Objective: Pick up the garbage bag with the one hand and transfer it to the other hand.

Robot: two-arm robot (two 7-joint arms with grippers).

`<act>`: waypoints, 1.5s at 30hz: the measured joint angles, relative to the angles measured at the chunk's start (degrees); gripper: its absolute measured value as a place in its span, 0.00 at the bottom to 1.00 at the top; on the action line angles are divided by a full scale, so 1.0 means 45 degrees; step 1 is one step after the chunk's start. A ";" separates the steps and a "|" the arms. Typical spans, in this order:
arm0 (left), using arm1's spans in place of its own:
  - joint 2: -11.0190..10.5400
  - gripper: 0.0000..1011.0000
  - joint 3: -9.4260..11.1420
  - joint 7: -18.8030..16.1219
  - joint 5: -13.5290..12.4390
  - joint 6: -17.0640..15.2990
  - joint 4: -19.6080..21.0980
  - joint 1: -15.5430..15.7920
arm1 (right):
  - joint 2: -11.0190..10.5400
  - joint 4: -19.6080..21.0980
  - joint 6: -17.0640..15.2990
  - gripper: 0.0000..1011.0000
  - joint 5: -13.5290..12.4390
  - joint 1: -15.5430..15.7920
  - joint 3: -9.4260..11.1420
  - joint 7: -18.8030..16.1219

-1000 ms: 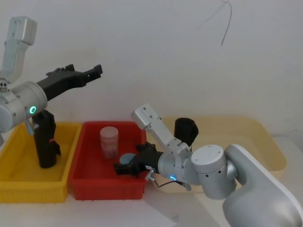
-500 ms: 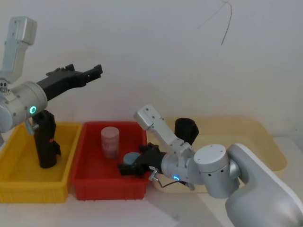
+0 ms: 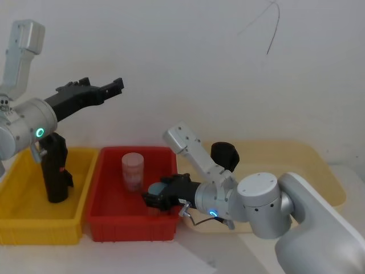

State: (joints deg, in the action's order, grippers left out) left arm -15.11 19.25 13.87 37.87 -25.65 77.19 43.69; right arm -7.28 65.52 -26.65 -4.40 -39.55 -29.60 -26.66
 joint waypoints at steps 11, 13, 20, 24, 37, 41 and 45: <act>0.0000 0.99 0.0000 0.0000 0.0000 0.0000 0.0001 0.0000 | -0.0070 0.0618 -0.0255 0.64 -0.0333 0.0216 0.0163 -0.0017; 0.0000 0.99 0.0001 0.0000 0.0000 0.0000 0.0001 0.0000 | -0.0083 0.0697 -0.0280 0.64 -0.0363 0.0249 0.0178 -0.0011; 0.0000 0.99 0.0001 0.0000 0.0000 0.0000 0.0001 0.0000 | -0.0101 0.0942 -0.0363 0.64 -0.0519 0.0371 0.0293 0.0122; 0.0000 0.99 0.0001 0.0000 0.0000 0.0000 0.0001 0.0000 | -0.0081 0.1104 -0.0395 0.64 -0.0661 0.0388 0.0441 0.0266; 0.0000 0.99 0.0000 0.0000 0.0000 0.0000 0.0000 0.0000 | -0.0013 0.1534 -0.0561 0.64 -0.1228 0.0163 0.1244 0.0664; 0.0000 0.99 0.0000 0.0000 0.0000 0.0000 0.0000 0.0000 | -0.0074 0.1582 -0.0602 0.64 -0.1425 0.0051 0.1563 0.0757; 0.0000 0.99 0.0000 0.0000 0.0000 0.0000 0.0000 0.0000 | -0.0218 0.1558 -0.0627 0.64 -0.1628 -0.0064 0.1918 0.0855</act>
State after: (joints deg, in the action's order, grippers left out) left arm -15.11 19.25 13.87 37.86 -25.65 77.19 43.69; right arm -8.27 72.53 -29.47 -11.73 -39.84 -20.97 -22.81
